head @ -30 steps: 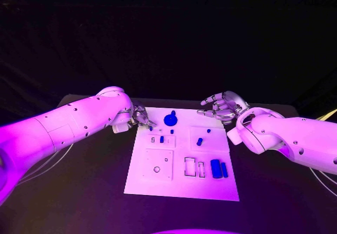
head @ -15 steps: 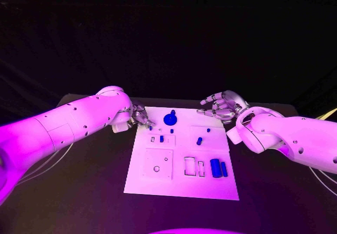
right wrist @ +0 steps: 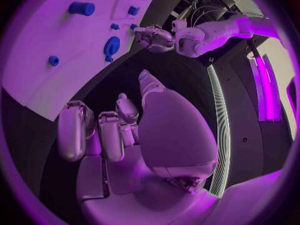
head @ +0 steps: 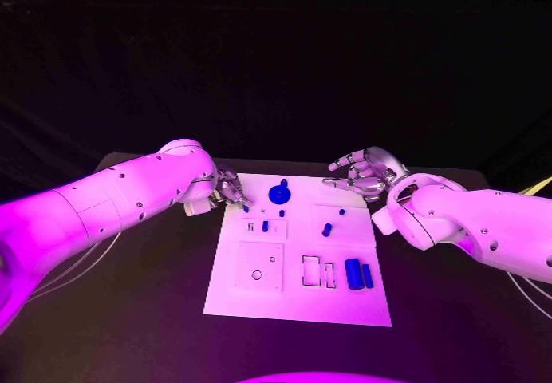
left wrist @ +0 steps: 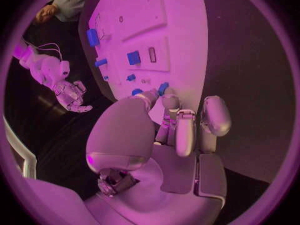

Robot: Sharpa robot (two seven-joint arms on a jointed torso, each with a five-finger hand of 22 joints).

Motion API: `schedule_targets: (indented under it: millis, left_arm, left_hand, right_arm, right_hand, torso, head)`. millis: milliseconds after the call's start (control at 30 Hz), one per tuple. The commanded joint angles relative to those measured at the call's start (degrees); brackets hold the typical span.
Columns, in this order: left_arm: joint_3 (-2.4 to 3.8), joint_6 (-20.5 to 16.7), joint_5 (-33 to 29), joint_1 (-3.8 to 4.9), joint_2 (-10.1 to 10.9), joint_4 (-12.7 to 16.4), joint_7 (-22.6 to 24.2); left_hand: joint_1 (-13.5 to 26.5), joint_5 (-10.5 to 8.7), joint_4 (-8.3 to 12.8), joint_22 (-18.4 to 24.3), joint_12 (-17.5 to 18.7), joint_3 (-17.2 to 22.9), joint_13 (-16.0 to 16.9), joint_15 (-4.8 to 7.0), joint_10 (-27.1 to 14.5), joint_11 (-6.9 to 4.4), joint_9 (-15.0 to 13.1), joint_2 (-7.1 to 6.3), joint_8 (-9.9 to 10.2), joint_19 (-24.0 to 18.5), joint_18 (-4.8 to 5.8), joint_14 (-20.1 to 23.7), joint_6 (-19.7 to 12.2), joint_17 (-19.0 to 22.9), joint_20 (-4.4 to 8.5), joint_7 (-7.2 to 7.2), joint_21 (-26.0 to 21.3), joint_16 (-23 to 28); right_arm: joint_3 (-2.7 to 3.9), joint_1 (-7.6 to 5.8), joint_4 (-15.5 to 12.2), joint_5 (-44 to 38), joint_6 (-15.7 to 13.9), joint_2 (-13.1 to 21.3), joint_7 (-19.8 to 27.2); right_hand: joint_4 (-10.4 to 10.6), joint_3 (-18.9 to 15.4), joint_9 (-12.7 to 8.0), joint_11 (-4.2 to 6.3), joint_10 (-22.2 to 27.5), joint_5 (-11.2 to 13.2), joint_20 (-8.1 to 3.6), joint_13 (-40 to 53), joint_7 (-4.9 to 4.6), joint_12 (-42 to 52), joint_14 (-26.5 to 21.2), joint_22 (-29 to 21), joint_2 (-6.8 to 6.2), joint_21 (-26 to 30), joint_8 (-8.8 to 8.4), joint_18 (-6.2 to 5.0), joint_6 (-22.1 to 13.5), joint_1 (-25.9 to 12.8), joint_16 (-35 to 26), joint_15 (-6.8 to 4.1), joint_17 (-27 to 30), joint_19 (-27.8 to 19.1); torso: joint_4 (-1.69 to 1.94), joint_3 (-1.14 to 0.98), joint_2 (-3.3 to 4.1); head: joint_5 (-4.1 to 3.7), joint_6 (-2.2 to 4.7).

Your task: Assemble the parts on the task board

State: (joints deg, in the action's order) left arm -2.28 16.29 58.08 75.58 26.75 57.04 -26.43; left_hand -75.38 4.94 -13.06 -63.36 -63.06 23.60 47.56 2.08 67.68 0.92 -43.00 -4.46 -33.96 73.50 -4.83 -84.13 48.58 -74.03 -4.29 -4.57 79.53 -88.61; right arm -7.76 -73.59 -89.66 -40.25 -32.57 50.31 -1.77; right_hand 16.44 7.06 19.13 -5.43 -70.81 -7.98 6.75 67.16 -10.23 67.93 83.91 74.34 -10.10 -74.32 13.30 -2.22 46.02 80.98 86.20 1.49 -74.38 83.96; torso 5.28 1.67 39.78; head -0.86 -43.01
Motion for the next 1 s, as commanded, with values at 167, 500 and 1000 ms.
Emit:
schedule_targets:
  millis: [167,500,1000]
  left_arm:
    - [-0.05,-0.2,-1.4,-0.12,0.3,0.1,0.1]
    - [0.07,-1.3,-6.5,-0.08,1.9,1.9,-0.6]
    - [0.11,-3.4,-13.3,0.24,6.4,9.3,-2.0]
  left_hand:
    - [-0.5,0.14,4.6,-0.8,-0.8,15.9,-1.0,0.29,0.2,-0.08,-1.3,-1.46,-2.0,0.1,-0.58,-4.6,-1.1,-13.0,0.23,-0.4,-0.5,0.1]
    - [5.3,1.49,10.1,-1.8,-1.4,25.8,-0.7,0.35,1.1,-0.12,-3.1,-2.39,-4.4,0.7,-0.48,-4.7,-1.1,-13.1,0.29,-0.6,0.0,0.0]
    - [12.5,12.75,15.0,-6.0,-3.9,29.2,2.7,1.29,5.0,-1.2,-4.1,-3.65,-6.5,3.6,0.33,-5.9,0.9,-16.0,1.15,0.5,2.1,-1.4]
  right_arm:
    - [0.01,0.04,0.0,-0.1,0.2,0.0,0.1]
    - [0.01,0.04,0.2,-0.1,0.3,0.0,0.1]
    - [0.01,0.04,0.3,-0.1,0.4,0.1,0.1]
  right_hand:
    - [0.1,0.9,0.6,0.2,0.7,-0.2,-0.14,-0.1,0.09,0.5,3.6,6.3,1.05,0.3,0.99,-1.34,-0.5,-1.6,-0.6,-0.69,-7.9,-0.5]
    - [0.1,0.9,0.6,0.21,0.6,-0.2,-0.14,-0.1,0.09,0.6,3.5,6.3,1.07,0.3,1.05,-1.33,-0.6,-1.6,-0.6,-0.7,-7.9,-0.5]
    - [0.1,0.9,0.6,0.21,0.6,-0.2,-0.14,-0.1,0.09,0.6,3.5,6.3,1.07,0.3,1.05,-1.33,-0.6,-1.6,-0.6,-0.7,-7.9,-0.5]
  torso:
    - [0.03,-0.02,-0.03]
    - [0.08,-0.09,-0.14]
    - [0.31,-0.1,-0.28]
  head:
    - [0.13,0.04]
    - [0.35,0.14]
    - [0.65,0.19]
